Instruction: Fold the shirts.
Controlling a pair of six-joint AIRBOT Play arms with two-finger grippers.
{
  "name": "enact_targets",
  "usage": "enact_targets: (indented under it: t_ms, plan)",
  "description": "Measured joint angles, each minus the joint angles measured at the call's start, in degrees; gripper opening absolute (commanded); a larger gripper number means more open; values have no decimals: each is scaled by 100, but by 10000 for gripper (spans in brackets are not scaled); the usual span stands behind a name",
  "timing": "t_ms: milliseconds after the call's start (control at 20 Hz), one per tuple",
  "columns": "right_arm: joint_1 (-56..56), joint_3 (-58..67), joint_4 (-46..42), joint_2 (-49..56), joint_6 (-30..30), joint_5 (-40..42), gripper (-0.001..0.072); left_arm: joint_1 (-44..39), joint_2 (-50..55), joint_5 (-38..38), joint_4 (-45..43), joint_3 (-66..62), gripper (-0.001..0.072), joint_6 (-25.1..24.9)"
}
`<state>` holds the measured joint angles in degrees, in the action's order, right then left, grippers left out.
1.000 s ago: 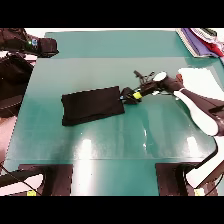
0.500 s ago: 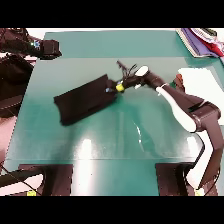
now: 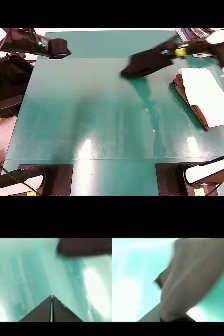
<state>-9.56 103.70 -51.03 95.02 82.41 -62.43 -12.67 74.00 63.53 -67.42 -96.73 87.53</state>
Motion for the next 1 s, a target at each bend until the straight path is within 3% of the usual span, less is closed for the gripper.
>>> enact_targets:
  t_ms: [350, 750, 1000]
  plan:
    - [-1438, 63, -136, -229, 70, -109, 20, -581, 2, -562, 22, 0, 26, -13]
    - [-1740, 1327, -107, -282, -83, 57, 20, -678, 2, -678, 17, 0, 26, 4]
    - [-1939, 1115, -107, -831, -402, 168, 20, -688, 2, -605, 15, 0, 27, 7]
